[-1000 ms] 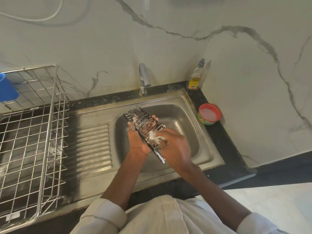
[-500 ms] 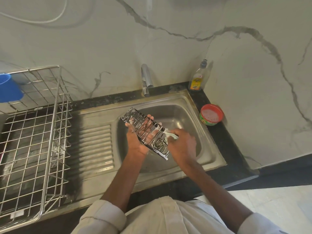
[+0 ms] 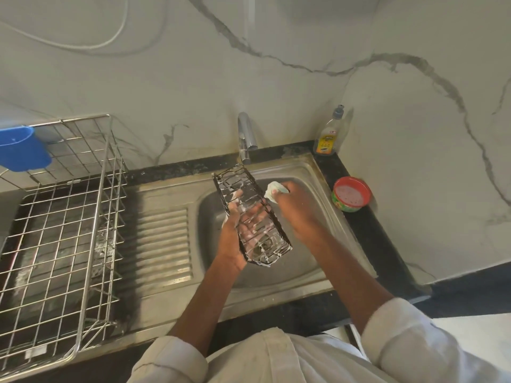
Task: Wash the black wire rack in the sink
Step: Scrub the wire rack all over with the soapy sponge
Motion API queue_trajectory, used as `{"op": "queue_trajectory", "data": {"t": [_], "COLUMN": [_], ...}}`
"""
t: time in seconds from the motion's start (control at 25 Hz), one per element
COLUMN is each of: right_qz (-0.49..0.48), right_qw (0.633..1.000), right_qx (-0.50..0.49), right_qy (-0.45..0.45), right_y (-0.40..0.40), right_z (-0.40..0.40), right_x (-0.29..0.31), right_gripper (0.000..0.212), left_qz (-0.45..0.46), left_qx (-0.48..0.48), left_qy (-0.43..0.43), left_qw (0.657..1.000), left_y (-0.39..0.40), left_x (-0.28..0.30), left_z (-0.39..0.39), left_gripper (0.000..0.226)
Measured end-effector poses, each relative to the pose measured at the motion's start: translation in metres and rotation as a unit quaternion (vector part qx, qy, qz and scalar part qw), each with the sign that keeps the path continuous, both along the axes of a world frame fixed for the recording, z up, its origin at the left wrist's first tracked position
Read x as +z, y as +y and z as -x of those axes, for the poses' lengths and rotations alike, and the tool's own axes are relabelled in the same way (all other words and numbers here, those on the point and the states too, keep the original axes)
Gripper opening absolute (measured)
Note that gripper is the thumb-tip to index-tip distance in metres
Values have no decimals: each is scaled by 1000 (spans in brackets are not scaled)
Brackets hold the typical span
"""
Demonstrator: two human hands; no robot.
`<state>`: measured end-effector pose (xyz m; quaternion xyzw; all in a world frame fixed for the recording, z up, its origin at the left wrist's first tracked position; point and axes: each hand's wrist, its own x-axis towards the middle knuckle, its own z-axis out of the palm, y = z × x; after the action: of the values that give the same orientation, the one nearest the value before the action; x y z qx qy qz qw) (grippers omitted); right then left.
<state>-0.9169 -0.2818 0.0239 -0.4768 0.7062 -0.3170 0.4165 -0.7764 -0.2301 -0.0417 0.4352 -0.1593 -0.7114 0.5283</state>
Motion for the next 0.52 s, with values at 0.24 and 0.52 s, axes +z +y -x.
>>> {"op": "queue_trajectory", "data": {"t": [0.24, 0.52], "right_qz": [-115, -34], "right_qw": [966, 981], "right_qx": [-35, 15], "right_qy": [-230, -193], "right_y": [-28, -7], "right_z": [-7, -5], "right_x": [-23, -39], "right_gripper": [25, 19], "left_qz": [-7, 36], "left_qx": [-78, -62], "left_qy": [-70, -285], "left_qw": [994, 956], "left_y": [15, 5], "left_x": [-4, 3], "left_z": [-16, -40], "left_gripper": [50, 75]}}
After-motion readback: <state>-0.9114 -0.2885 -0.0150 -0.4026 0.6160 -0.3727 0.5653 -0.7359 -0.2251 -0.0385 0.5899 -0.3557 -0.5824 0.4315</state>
